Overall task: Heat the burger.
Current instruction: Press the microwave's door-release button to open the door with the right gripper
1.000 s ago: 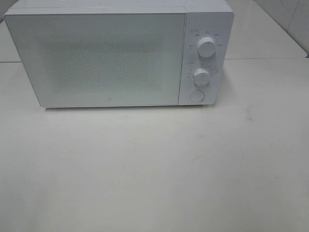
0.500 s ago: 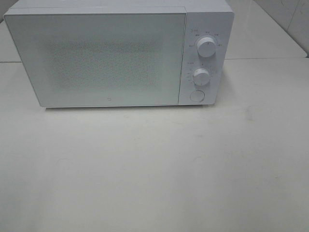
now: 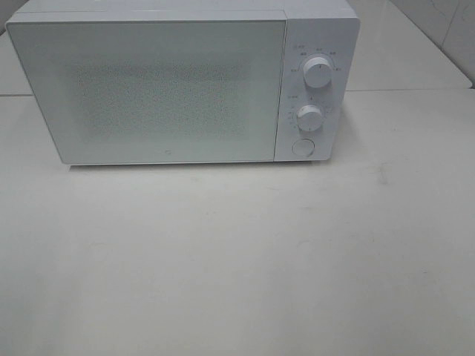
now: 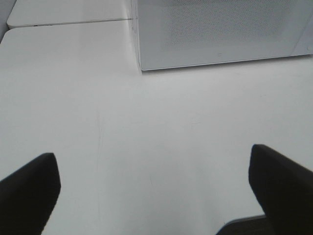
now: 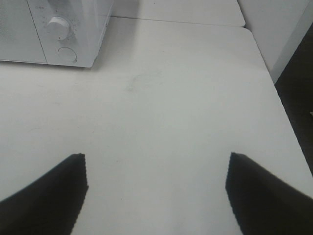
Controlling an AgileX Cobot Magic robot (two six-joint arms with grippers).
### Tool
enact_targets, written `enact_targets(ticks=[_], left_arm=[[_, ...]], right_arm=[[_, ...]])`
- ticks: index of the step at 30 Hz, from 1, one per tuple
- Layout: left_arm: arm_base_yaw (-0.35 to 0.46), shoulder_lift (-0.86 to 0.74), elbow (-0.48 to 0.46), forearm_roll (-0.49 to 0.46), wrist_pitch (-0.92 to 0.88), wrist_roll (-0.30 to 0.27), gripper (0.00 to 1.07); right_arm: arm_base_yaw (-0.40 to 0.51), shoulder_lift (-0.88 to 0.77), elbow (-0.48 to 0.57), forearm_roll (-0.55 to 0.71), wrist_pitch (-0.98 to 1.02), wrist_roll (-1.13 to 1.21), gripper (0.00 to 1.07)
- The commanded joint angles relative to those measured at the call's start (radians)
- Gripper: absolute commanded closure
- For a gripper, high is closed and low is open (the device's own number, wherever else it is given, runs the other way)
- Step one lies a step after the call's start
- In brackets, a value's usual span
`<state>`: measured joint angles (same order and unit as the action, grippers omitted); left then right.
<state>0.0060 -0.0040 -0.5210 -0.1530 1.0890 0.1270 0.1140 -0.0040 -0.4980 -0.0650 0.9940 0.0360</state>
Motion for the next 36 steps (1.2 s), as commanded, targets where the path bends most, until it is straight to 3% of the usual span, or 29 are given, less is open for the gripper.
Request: enact_targets(ticks=[1, 14, 36], left_arm=[[0.002, -0.016, 0.003, -0.005, -0.014, -0.004, 0.09], [0.002, -0.016, 0.003, -0.005, -0.014, -0.004, 0.09], [0.002, -0.016, 0.003, -0.005, -0.014, -0.004, 0.09]], right_arm=[[-0.007, -0.032, 0.0, -0.01, 0.0, -0.001, 0.31], [-0.007, 0.021, -0.021, 0.0, -0.029, -0.001, 0.31], [-0.007, 0.479, -0.024, 0.0, -0.565, -0.001, 0.31]])
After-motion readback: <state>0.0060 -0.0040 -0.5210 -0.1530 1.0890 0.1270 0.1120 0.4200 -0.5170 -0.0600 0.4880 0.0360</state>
